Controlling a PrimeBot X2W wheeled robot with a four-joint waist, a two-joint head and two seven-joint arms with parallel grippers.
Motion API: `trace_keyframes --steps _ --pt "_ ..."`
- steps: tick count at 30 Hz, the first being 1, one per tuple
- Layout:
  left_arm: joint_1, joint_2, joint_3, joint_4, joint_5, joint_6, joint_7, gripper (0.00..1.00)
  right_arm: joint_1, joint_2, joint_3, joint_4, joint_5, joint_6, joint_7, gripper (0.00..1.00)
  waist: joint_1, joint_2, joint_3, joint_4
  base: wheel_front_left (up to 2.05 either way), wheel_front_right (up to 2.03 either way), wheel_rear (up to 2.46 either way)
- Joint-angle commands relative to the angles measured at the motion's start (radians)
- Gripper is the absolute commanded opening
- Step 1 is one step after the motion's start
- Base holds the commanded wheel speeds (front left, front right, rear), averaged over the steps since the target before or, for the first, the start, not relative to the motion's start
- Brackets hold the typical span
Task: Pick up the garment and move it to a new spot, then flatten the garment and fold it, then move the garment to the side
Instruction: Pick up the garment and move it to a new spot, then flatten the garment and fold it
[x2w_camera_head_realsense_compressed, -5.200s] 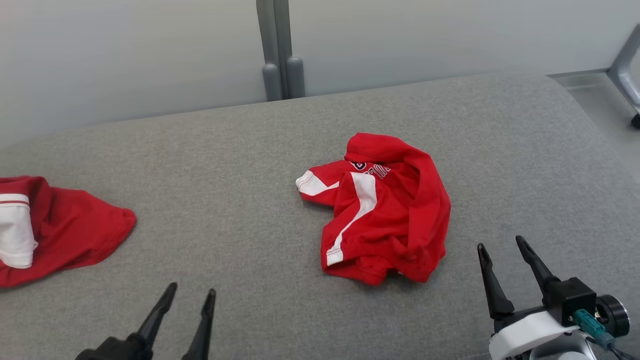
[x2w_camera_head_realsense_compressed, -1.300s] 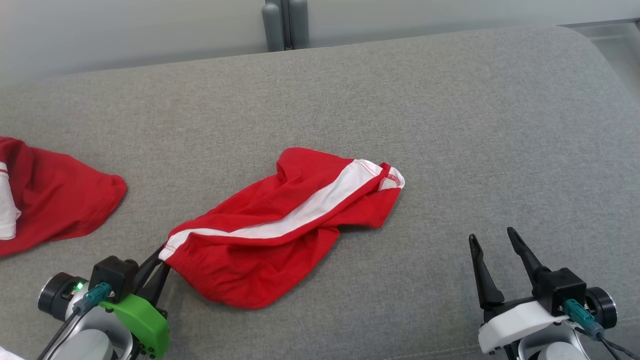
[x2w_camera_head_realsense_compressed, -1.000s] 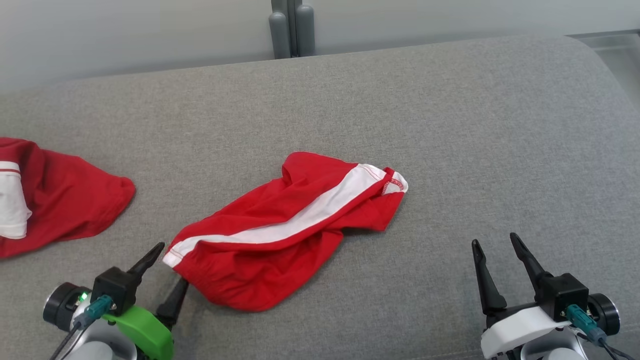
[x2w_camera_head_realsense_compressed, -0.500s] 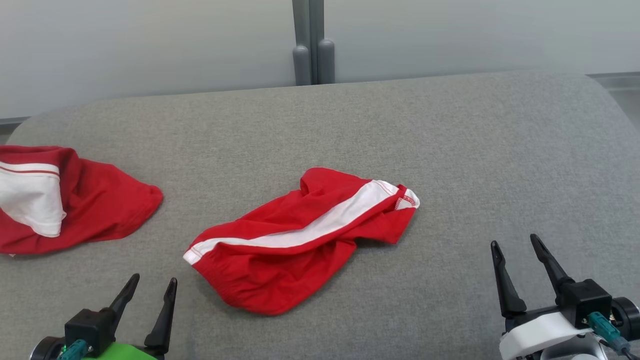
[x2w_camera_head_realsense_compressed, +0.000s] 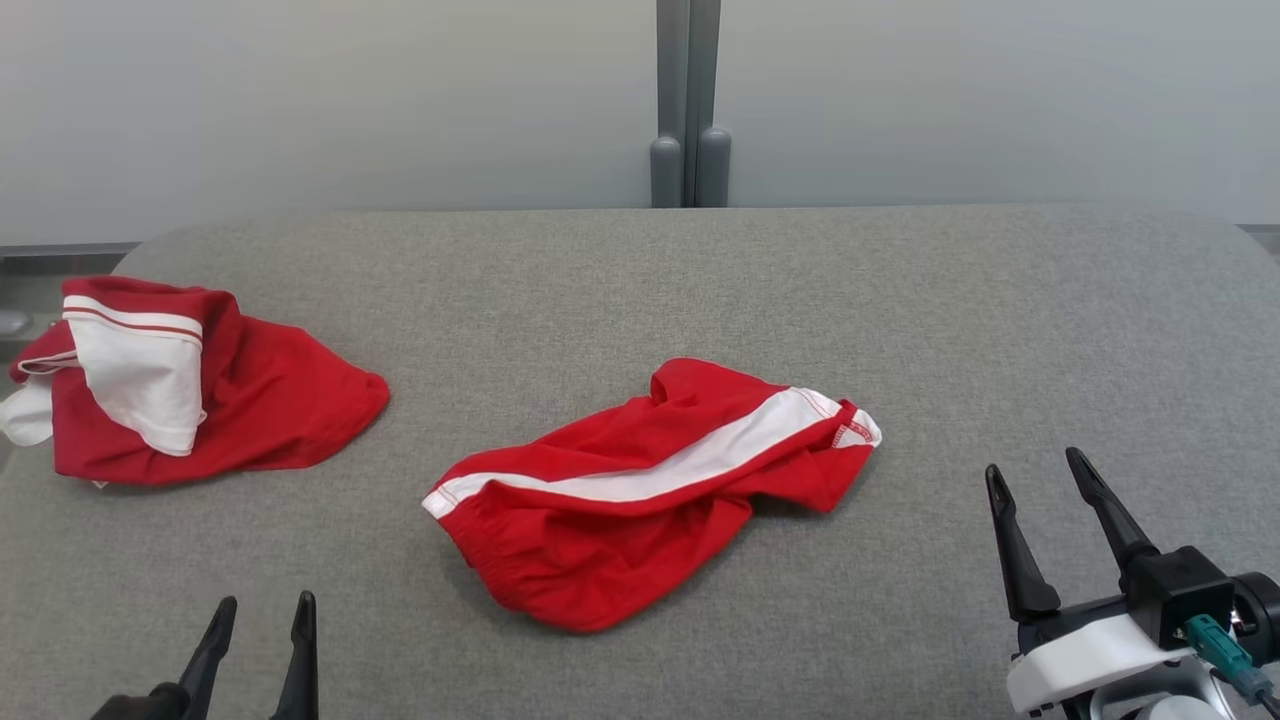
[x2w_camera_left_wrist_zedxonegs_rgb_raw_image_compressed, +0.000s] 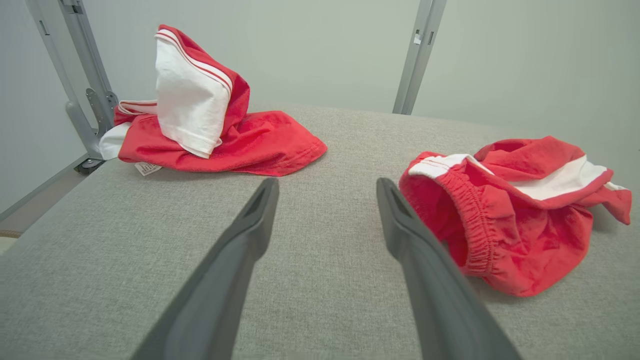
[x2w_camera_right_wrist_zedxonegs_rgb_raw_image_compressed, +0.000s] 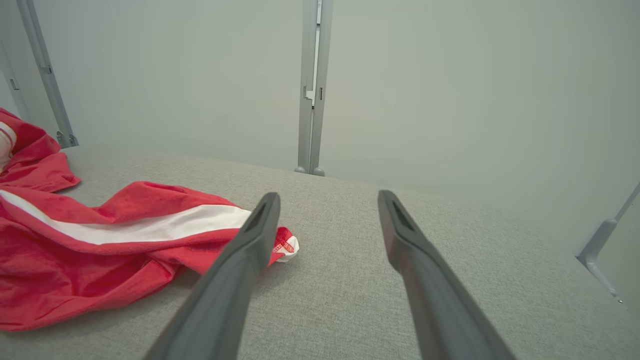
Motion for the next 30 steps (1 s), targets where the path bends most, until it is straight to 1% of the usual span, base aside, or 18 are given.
trace_keyframes --steps 1,7,14,24,30 --pt "0.021 -0.010 0.011 -0.002 0.010 -0.010 0.000 1.00 -0.002 -0.002 -0.002 0.002 -0.003 -0.001 0.000 1.00 0.0000 0.0000 -0.004 0.002 0.00 0.00 0.00" --pt "0.066 -0.054 0.065 0.022 0.044 -0.053 0.000 1.00 0.032 0.021 -0.023 0.044 0.004 -0.001 0.000 1.00 0.0000 0.0000 -0.010 0.000 0.00 0.00 0.00" --pt "0.054 -0.094 0.102 0.048 0.085 -0.092 0.000 1.00 0.069 0.049 -0.068 0.091 0.012 -0.001 0.000 1.00 0.0000 0.0000 -0.010 -0.002 0.00 0.00 0.00" --pt "0.039 -0.116 0.115 0.069 0.103 -0.108 0.000 1.00 0.074 0.064 -0.073 0.116 0.013 -0.001 0.000 1.00 0.0000 0.0000 -0.011 -0.024 0.00 0.00 0.00" --pt "0.038 -0.109 0.102 0.073 0.096 -0.109 0.000 1.00 0.066 0.064 -0.068 0.122 0.013 -0.001 0.000 1.00 0.0000 0.0000 -0.009 -0.030 0.00 0.00 0.00"
